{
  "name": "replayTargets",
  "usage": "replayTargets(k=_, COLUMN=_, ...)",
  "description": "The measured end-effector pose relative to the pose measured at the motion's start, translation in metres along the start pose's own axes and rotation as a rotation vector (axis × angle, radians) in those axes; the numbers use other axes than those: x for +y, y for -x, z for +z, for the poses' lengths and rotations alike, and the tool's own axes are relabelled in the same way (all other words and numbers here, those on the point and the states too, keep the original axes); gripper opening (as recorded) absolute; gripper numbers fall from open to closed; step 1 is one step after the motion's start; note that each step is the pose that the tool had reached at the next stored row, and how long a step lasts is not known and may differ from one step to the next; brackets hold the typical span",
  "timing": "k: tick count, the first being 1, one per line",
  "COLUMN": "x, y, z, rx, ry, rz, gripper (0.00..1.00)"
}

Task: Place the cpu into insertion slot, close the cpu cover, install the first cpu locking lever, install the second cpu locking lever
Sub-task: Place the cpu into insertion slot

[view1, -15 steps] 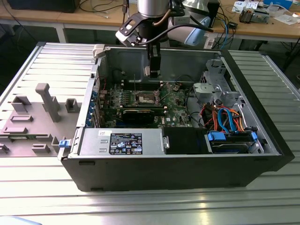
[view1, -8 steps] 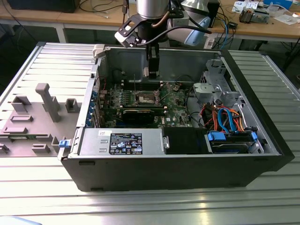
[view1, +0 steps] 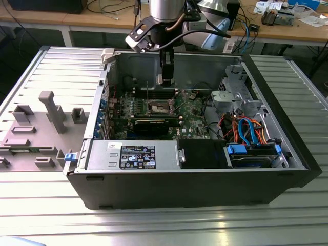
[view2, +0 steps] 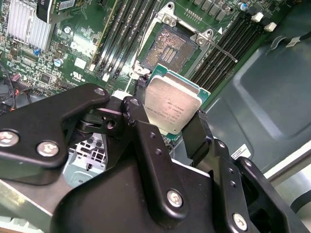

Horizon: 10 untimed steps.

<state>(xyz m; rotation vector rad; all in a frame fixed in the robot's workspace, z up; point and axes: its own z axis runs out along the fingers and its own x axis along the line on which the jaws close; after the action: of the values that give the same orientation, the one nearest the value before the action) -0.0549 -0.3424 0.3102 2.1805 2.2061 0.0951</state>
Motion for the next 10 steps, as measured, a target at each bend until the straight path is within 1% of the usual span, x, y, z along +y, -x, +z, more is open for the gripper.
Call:
replayTargets(k=6, x=0.0, y=0.0, z=0.0007, rx=0.0002, ry=0.0002, rz=0.0, gripper=0.55)
replayTargets(k=10, x=-0.0002, y=0.0, z=0.0025, rx=0.0, ry=0.0, rz=0.0, gripper=0.55)
